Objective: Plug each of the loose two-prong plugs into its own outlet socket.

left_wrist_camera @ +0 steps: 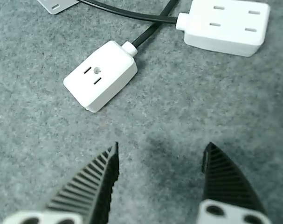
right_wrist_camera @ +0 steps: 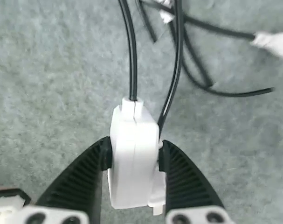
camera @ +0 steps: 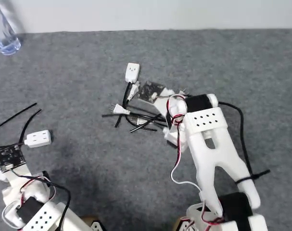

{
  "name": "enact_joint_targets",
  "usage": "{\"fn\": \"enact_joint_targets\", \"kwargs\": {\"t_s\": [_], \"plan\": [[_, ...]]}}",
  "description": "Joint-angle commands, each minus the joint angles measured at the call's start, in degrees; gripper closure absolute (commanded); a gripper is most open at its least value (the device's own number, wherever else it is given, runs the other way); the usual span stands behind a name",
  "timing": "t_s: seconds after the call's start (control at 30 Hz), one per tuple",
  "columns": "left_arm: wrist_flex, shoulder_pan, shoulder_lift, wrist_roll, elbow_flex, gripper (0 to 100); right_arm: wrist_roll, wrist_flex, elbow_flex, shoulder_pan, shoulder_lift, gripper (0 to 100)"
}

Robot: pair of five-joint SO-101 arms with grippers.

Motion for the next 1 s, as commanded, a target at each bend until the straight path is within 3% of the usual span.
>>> {"fn": "enact_joint_targets", "kwargs": {"t_s": [0.0,0.3,0.53,0.97], "plan": [[-0.53,0.26,-0.44,0.53,-1.45,72,0.88,-5.14,3.43,0.40,2.24,99.1],[-0.53,0.26,-0.44,0.53,-1.45,72,1.23,-9.10,5.01,0.31,5.76,98.6],[-0.53,0.35,-0.44,0.53,-1.45,72,3.25,-6.29,5.27,-2.59,5.76,70.9],[-0.53,0.35,-0.44,0.53,-1.45,72,3.08,-3.65,6.77,-4.26,5.76,75.7]]}}
